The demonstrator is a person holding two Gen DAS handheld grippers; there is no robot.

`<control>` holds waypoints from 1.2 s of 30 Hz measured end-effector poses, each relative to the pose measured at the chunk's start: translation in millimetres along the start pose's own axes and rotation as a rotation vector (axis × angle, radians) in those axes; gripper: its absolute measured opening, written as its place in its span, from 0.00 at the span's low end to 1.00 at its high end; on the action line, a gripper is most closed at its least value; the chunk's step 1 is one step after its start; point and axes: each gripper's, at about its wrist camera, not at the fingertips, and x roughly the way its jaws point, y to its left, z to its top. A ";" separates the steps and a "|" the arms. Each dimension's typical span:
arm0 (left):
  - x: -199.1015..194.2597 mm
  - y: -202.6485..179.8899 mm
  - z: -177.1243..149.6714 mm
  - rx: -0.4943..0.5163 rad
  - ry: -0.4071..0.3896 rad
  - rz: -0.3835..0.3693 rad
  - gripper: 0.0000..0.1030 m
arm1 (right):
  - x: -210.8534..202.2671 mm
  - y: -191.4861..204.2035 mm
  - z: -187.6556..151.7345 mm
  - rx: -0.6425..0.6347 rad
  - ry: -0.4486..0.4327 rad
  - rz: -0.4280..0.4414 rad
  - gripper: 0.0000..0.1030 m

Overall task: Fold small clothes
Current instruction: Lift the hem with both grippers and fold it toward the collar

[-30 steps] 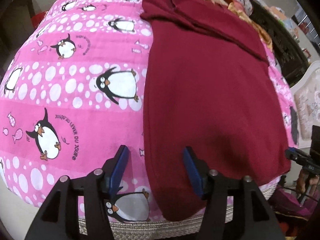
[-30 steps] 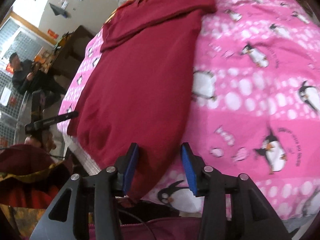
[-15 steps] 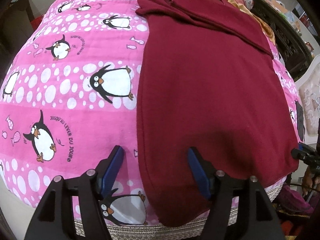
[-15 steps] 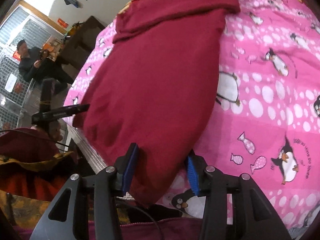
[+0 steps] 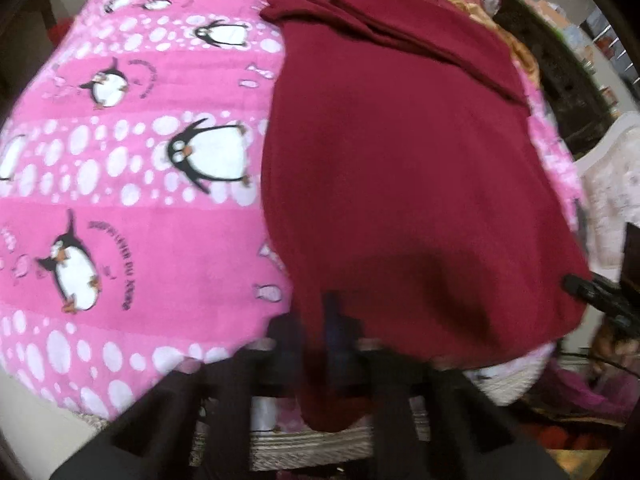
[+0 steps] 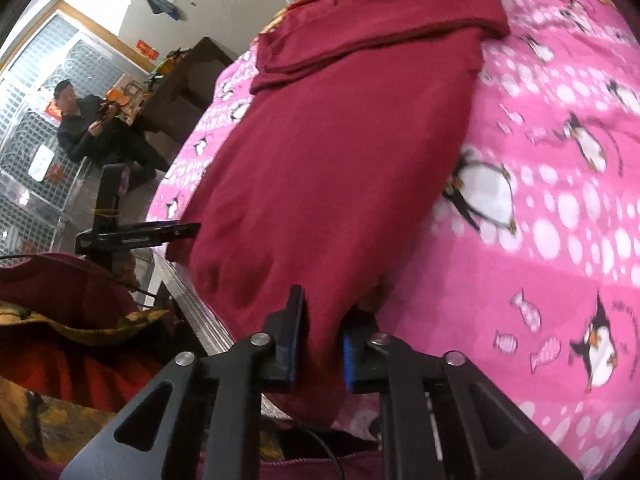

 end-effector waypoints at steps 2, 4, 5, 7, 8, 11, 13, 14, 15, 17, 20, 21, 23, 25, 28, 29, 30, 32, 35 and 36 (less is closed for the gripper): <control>-10.1 -1.5 8.4 0.024 -0.036 -0.014 0.07 | -8.3 4.3 12.4 -0.033 -0.032 0.000 0.08; -24.6 0.2 21.8 0.021 -0.085 -0.064 0.07 | -19.9 5.1 30.3 -0.035 -0.083 0.026 0.08; -33.0 2.5 31.4 0.008 -0.115 -0.097 0.07 | -24.1 4.7 37.5 -0.033 -0.105 0.033 0.07; -45.4 6.4 50.3 -0.009 -0.172 -0.133 0.07 | -33.4 1.3 60.5 -0.022 -0.173 0.044 0.07; -50.1 8.4 62.3 -0.020 -0.198 -0.144 0.07 | -36.9 -1.3 70.6 -0.014 -0.202 0.046 0.07; -59.5 9.7 97.2 -0.031 -0.276 -0.151 0.07 | -41.1 -7.7 109.3 -0.006 -0.284 0.018 0.07; -65.0 11.9 125.7 -0.029 -0.330 -0.142 0.07 | -40.1 -11.7 139.4 -0.010 -0.316 -0.014 0.07; -67.6 13.8 140.9 -0.031 -0.348 -0.144 0.06 | -41.0 -14.4 155.1 -0.006 -0.334 -0.030 0.07; -67.8 12.1 155.3 -0.035 -0.367 -0.140 0.06 | -41.0 -18.1 164.9 -0.001 -0.347 -0.036 0.07; -68.0 11.7 186.2 -0.043 -0.399 -0.135 0.06 | -40.6 -31.8 194.9 0.028 -0.376 -0.037 0.06; -56.7 4.3 234.5 -0.049 -0.423 -0.117 0.06 | -36.1 -58.1 232.0 0.108 -0.395 -0.044 0.06; -51.5 2.6 249.8 -0.050 -0.430 -0.112 0.06 | -31.5 -66.0 245.1 0.131 -0.400 -0.050 0.06; -46.0 6.6 269.8 -0.064 -0.440 -0.102 0.06 | -22.1 -80.1 268.1 0.176 -0.414 -0.069 0.06; -32.5 12.2 295.0 -0.097 -0.428 -0.099 0.07 | -10.3 -93.9 287.2 0.214 -0.419 -0.084 0.06; -14.0 27.6 316.7 -0.167 -0.357 -0.131 0.13 | 10.9 -123.4 305.2 0.323 -0.360 -0.090 0.17; -11.0 34.7 320.5 -0.186 -0.344 -0.166 0.18 | 10.5 -132.1 306.1 0.349 -0.370 -0.080 0.22; -11.6 41.6 322.4 -0.198 -0.346 -0.204 0.21 | 4.6 -137.2 305.2 0.361 -0.399 -0.085 0.27; -18.8 46.6 321.1 -0.188 -0.364 -0.217 0.41 | -20.3 -147.9 298.1 0.382 -0.490 -0.062 0.37; -45.4 47.7 307.9 -0.163 -0.490 -0.140 0.74 | -46.4 -149.3 284.9 0.365 -0.527 -0.086 0.38; -54.4 47.5 301.9 -0.142 -0.530 -0.150 0.74 | -50.1 -141.5 279.8 0.309 -0.515 -0.114 0.38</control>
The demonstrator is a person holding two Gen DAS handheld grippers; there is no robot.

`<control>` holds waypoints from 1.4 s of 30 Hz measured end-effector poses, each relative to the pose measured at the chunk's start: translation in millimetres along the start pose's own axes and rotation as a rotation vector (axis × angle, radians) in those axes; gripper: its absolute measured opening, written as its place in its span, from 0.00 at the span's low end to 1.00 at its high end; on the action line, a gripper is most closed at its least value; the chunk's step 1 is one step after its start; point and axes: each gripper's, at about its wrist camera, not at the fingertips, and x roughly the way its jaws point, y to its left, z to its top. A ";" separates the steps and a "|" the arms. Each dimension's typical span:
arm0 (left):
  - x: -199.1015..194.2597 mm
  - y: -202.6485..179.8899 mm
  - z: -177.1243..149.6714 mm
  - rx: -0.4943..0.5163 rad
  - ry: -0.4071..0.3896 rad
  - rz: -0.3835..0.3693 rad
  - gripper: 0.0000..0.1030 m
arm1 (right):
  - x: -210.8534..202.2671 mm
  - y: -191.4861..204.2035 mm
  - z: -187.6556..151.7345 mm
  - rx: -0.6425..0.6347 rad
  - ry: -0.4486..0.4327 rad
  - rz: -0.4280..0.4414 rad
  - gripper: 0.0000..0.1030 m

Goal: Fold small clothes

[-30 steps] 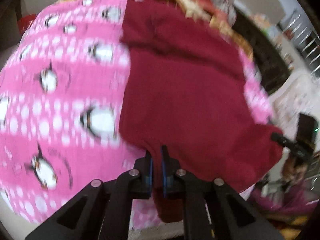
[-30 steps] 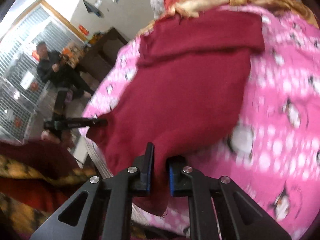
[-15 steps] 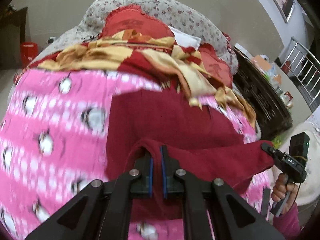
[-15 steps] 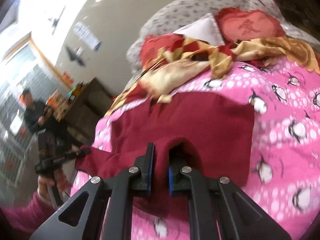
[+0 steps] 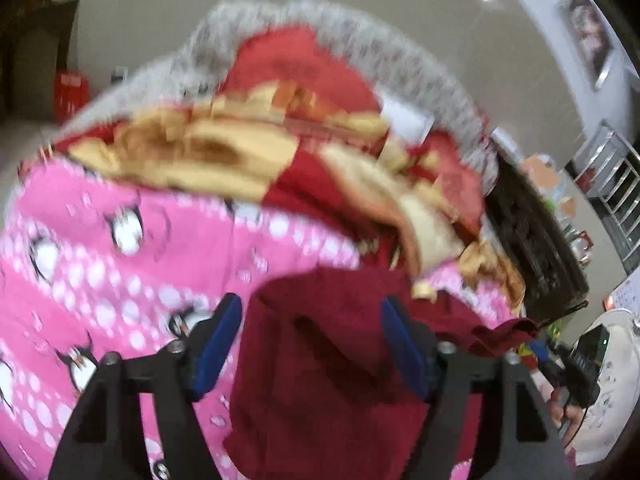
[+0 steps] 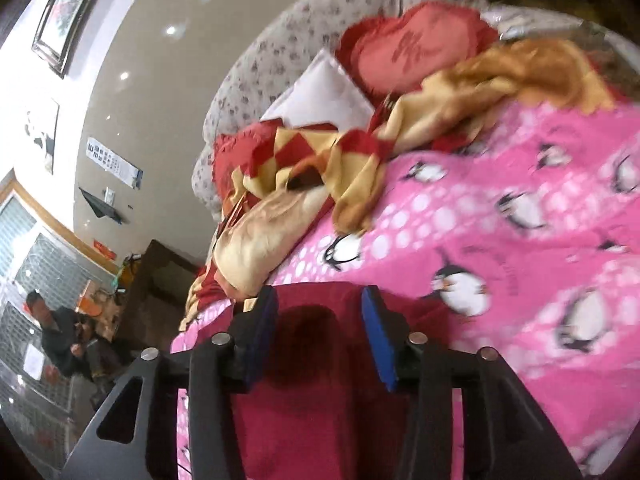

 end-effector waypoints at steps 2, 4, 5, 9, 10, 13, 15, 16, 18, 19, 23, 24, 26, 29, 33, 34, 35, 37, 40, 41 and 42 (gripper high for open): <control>-8.7 -3.5 -2.8 0.032 -0.012 0.005 0.74 | -4.9 14.2 -13.9 -0.108 0.026 -0.011 0.32; -10.9 -9.5 -10.7 0.067 -0.023 0.015 0.74 | 2.0 26.6 -24.9 -0.181 0.074 0.004 0.29; -6.9 -13.4 -15.5 0.082 -0.013 0.024 0.74 | 11.0 35.6 -29.5 -0.223 0.104 -0.003 0.28; 27.2 -27.3 -21.6 0.116 0.049 0.080 0.74 | 54.5 66.9 -29.6 -0.326 0.124 -0.056 0.28; 37.4 -27.7 -21.1 0.107 0.057 0.089 0.74 | 72.8 68.3 -21.4 -0.315 0.111 -0.074 0.28; 76.9 -19.9 -17.9 0.070 0.098 0.179 0.74 | 115.5 55.0 -5.1 -0.247 0.128 -0.211 0.28; 93.3 -13.2 -15.5 0.060 0.120 0.213 0.74 | 139.4 37.0 3.1 -0.185 0.126 -0.273 0.27; 97.8 -9.8 -14.1 0.055 0.121 0.225 0.74 | 143.3 34.0 4.6 -0.181 0.119 -0.282 0.25; 96.2 -5.1 -9.3 0.041 0.108 0.229 0.74 | 143.1 34.5 5.9 -0.198 0.122 -0.287 0.24; 93.8 -3.7 -8.1 0.036 0.110 0.231 0.74 | 133.2 36.9 5.9 -0.211 0.117 -0.279 0.24; 64.9 4.1 -13.0 0.027 0.085 0.224 0.74 | 78.0 34.0 -0.4 -0.215 0.079 -0.253 0.28; 55.3 5.5 -18.8 0.034 0.079 0.203 0.74 | 64.4 33.1 -6.0 -0.224 0.079 -0.266 0.28; 40.5 4.5 -28.6 0.043 0.069 0.189 0.74 | 42.9 32.4 -21.6 -0.254 0.086 -0.272 0.28; 24.4 1.4 -48.3 0.063 0.068 0.177 0.74 | 35.5 33.9 -48.8 -0.280 0.142 -0.303 0.29; 14.6 1.6 -73.9 0.055 0.123 0.162 0.74 | 44.4 34.2 -76.3 -0.318 0.227 -0.308 0.04; 11.4 2.5 -79.5 0.051 0.126 0.160 0.74 | 34.0 36.4 -75.9 -0.309 0.188 -0.299 0.03; 7.2 4.2 -86.3 0.043 0.121 0.161 0.74 | 23.6 34.9 -73.3 -0.286 0.158 -0.285 0.02; 7.1 5.8 -99.5 0.050 0.133 0.171 0.74 | 21.2 20.5 -68.6 -0.217 0.155 -0.280 0.02; 7.9 12.3 -113.7 0.036 0.167 0.186 0.74 | 31.8 9.2 -73.6 -0.169 0.183 -0.287 0.04; 4.1 14.3 -116.5 0.030 0.164 0.173 0.74 | 25.3 11.8 -73.4 -0.161 0.165 -0.262 0.11; -0.5 15.8 -119.6 0.029 0.157 0.162 0.74 | 13.9 15.9 -74.3 -0.158 0.141 -0.236 0.16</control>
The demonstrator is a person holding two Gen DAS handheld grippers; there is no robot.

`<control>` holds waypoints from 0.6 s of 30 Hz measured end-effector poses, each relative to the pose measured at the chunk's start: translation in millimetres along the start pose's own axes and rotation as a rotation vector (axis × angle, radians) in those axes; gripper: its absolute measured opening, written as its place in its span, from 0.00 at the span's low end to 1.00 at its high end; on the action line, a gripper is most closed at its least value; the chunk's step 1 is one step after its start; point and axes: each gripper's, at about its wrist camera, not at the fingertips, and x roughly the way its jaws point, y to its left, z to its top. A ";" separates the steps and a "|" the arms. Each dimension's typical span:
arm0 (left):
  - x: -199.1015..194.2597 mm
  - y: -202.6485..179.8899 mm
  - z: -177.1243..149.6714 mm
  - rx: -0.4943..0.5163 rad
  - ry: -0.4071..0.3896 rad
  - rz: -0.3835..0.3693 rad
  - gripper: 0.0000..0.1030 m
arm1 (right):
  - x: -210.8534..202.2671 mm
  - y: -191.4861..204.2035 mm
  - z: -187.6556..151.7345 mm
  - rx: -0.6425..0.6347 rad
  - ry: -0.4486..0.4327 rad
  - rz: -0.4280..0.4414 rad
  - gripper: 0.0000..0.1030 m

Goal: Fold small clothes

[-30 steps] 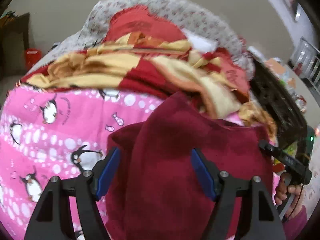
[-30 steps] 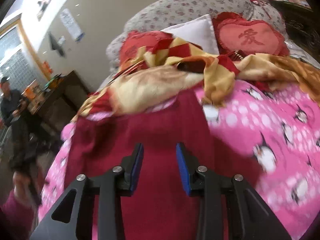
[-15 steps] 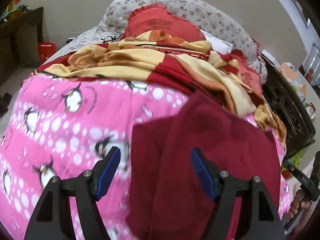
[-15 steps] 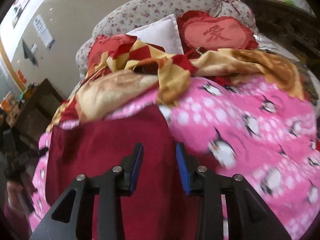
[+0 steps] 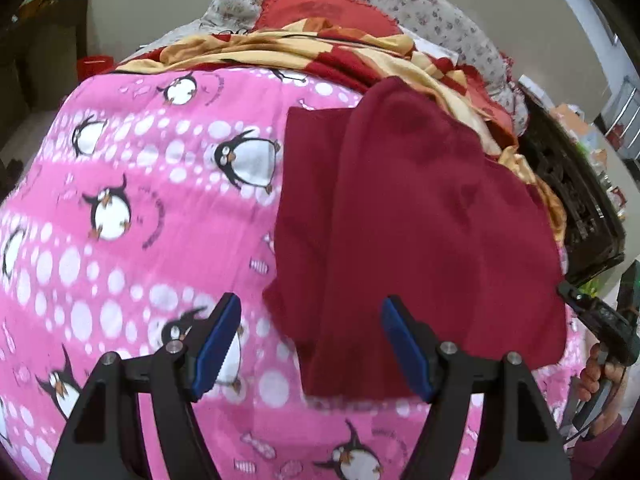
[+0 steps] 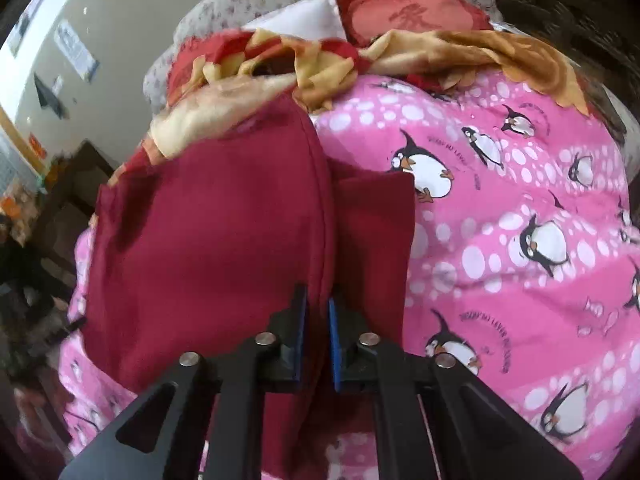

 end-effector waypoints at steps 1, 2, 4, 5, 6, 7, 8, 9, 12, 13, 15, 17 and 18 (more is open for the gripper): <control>-3.3 1.7 -2.5 0.005 -0.009 -0.003 0.74 | -8.2 1.3 -3.0 -0.003 -0.016 0.010 0.26; -5.3 2.3 -4.4 0.010 -0.017 -0.006 0.74 | -19.3 4.2 -10.5 -0.014 -0.032 0.021 0.36; -6.1 2.8 -6.4 0.020 -0.027 -0.020 0.74 | -24.0 11.3 -24.3 -0.037 -0.016 0.021 0.40; -4.5 2.8 -6.4 0.020 -0.024 -0.026 0.74 | -22.1 14.3 -31.6 -0.054 0.012 0.013 0.40; -1.9 2.2 -6.4 0.015 -0.017 -0.037 0.73 | -18.2 16.6 -36.5 -0.069 0.035 0.001 0.40; 0.2 0.7 -5.6 0.012 -0.014 -0.056 0.67 | -13.8 19.1 -42.1 -0.086 0.052 -0.012 0.40; 2.9 -0.8 -5.5 0.015 -0.009 -0.071 0.51 | -8.5 21.2 -47.4 -0.102 0.065 -0.027 0.40; 7.1 -3.0 -5.8 0.030 0.005 -0.077 0.38 | -4.4 23.1 -51.1 -0.114 0.068 -0.044 0.38; 12.4 -10.5 -9.1 0.093 0.021 -0.044 0.17 | -3.2 24.6 -53.0 -0.107 0.062 -0.016 0.01; 9.4 -10.8 -9.5 0.105 0.024 -0.044 0.10 | -6.0 23.2 -51.7 -0.099 0.055 -0.011 0.01; -2.6 -5.1 -8.2 0.091 0.033 -0.092 0.08 | -20.5 21.8 -49.3 -0.081 0.032 0.025 0.01; -11.6 -1.6 -8.7 0.097 0.036 -0.115 0.08 | -38.7 16.6 -47.1 -0.050 0.022 0.089 0.01; -13.3 -0.2 -10.5 0.106 0.037 -0.104 0.08 | -40.8 13.9 -47.2 -0.045 0.023 0.098 0.01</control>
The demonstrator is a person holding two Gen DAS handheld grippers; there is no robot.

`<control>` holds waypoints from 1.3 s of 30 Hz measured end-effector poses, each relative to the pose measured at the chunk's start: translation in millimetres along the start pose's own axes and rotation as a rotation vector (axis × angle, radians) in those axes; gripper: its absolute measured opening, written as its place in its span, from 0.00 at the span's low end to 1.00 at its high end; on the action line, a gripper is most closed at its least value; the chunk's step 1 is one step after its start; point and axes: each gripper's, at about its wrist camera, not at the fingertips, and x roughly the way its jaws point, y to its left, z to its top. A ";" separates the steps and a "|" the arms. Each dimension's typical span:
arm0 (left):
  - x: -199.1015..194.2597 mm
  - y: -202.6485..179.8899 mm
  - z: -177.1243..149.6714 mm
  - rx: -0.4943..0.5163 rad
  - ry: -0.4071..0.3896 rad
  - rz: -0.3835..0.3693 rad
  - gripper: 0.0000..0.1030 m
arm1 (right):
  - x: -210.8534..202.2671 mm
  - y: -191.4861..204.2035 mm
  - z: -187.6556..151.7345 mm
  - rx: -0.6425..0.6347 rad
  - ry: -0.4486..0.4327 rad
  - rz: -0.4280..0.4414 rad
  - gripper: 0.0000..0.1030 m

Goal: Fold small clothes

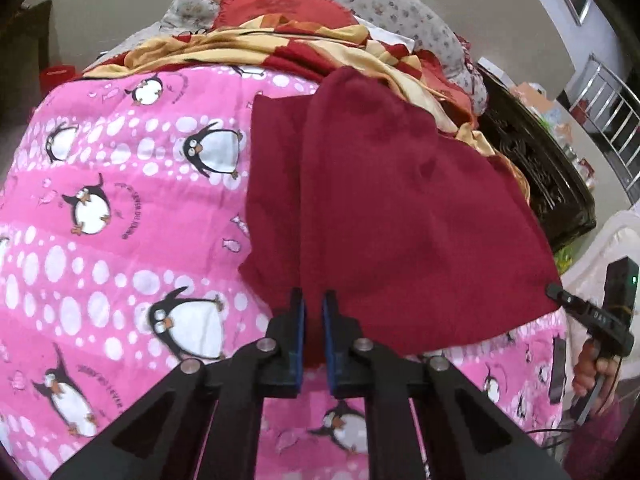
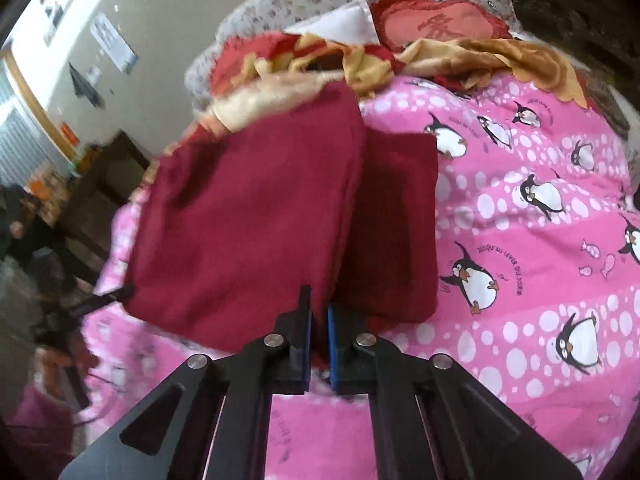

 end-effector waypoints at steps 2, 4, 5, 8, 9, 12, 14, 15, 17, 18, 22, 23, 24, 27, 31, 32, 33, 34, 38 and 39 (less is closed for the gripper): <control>7.8 2.9 -4.8 -0.005 0.024 0.007 0.08 | 4.8 -4.0 -2.2 -0.006 0.027 -0.030 0.01; 19.3 6.2 -10.3 -0.022 0.059 0.022 0.08 | 26.3 -14.2 -6.9 0.012 0.083 -0.075 0.01; 20.3 6.1 -12.3 -0.028 0.061 0.027 0.09 | 33.1 -19.8 -8.5 0.040 0.111 -0.078 0.01; 5.2 -2.6 -10.3 0.014 0.018 0.068 0.21 | 24.7 -20.8 -6.0 0.086 0.083 -0.093 0.12; -0.6 -5.2 -7.5 0.032 -0.002 0.081 0.26 | 15.3 -14.1 -1.9 0.051 0.042 -0.125 0.14; -12.7 -11.7 12.4 0.046 -0.079 0.086 0.49 | -1.5 10.3 18.3 -0.080 -0.057 -0.196 0.17; -10.5 -18.0 33.8 0.037 -0.115 0.084 0.50 | 3.8 26.2 38.3 -0.125 -0.079 -0.181 0.17; -5.9 -22.1 46.3 0.028 -0.132 0.081 0.50 | 10.5 32.5 46.4 -0.136 -0.081 -0.173 0.17; 6.6 -29.1 66.3 0.010 -0.154 0.077 0.50 | 33.1 45.2 67.8 -0.173 -0.090 -0.163 0.17; 16.9 -32.5 78.0 -0.005 -0.155 0.090 0.50 | 41.8 50.3 72.6 -0.184 -0.089 -0.173 0.17; 52.0 -35.2 104.5 -0.027 -0.164 0.210 0.50 | 87.9 71.5 96.6 -0.187 -0.043 -0.084 0.17; 59.5 -31.5 108.7 -0.033 -0.160 0.246 0.50 | 99.8 77.2 97.1 -0.213 -0.024 -0.079 0.17; 68.0 -24.5 112.8 -0.047 -0.145 0.282 0.50 | 113.3 82.8 98.2 -0.245 -0.010 -0.108 0.17; 77.2 -3.9 114.2 -0.095 -0.123 0.290 0.60 | 147.1 79.3 101.7 -0.276 0.010 -0.225 0.16; 73.7 13.6 112.9 -0.135 -0.107 0.214 0.61 | 147.6 75.5 110.2 -0.198 -0.002 -0.233 0.13; 72.3 14.2 112.0 -0.132 -0.109 0.211 0.61 | 139.9 83.2 109.5 -0.196 -0.022 -0.215 0.13; 70.6 14.8 110.9 -0.132 -0.109 0.209 0.61 | 134.6 93.4 109.1 -0.215 -0.039 -0.172 0.13; 68.2 14.8 108.9 -0.139 -0.110 0.200 0.61 | 130.5 109.4 107.0 -0.254 -0.042 -0.117 0.13; 50.9 13.6 92.7 -0.170 -0.101 0.158 0.61 | 148.8 165.1 99.4 -0.388 0.008 -0.017 0.13; 44.0 14.6 86.3 -0.171 -0.107 0.155 0.61 | 156.2 173.3 98.6 -0.402 0.020 -0.017 0.13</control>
